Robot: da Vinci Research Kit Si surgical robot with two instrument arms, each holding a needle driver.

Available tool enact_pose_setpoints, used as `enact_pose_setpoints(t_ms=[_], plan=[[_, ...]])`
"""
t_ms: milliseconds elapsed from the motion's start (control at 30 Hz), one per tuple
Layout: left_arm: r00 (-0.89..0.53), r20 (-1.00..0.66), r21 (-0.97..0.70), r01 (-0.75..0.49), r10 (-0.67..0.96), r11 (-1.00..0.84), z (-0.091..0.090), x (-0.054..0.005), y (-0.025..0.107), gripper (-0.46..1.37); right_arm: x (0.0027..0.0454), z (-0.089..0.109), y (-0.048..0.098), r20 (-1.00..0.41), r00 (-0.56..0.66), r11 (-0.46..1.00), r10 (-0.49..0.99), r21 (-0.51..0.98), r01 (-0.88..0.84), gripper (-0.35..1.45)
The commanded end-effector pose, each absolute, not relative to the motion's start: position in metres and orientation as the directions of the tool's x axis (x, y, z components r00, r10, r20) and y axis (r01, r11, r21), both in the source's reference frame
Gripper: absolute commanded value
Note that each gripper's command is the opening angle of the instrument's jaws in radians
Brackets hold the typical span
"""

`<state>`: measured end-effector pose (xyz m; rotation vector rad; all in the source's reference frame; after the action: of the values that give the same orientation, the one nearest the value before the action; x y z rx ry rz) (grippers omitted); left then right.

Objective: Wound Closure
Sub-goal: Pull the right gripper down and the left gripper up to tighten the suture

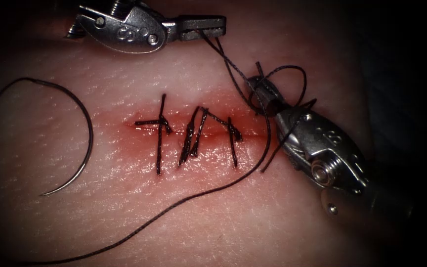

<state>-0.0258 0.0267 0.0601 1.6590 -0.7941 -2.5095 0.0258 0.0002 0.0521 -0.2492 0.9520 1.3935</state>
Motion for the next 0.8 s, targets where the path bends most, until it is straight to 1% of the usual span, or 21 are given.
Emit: enact_pose_setpoints(t_ms=[33, 367, 700, 800], plan=[[-0.432, -0.852, 0.424, -0.239, -0.295, -0.874, 0.060, -0.0259, 0.027, -0.35, 0.0258, 0.052, 0.000, -0.689, -0.111, 0.217, 0.716, 0.370, -0.903, -0.35], [-0.431, -0.856, 0.420, -0.261, -0.284, -0.869, 0.061, -0.0264, 0.031, -0.35, 0.0259, 0.051, -0.003, -0.686, -0.099, 0.233, 0.720, 0.374, -0.898, -0.35], [-0.448, -0.842, 0.449, -0.275, -0.301, -0.850, 0.063, -0.0253, 0.036, -0.35, 0.0260, 0.050, -0.006, -0.685, -0.086, 0.252, 0.724, 0.379, -0.891, -0.35], [-0.457, -0.839, 0.458, -0.301, -0.295, -0.836, 0.063, -0.0248, 0.037, -0.35, 0.0260, 0.050, -0.006, -0.685, -0.086, 0.254, 0.723, 0.380, -0.889, -0.35]])
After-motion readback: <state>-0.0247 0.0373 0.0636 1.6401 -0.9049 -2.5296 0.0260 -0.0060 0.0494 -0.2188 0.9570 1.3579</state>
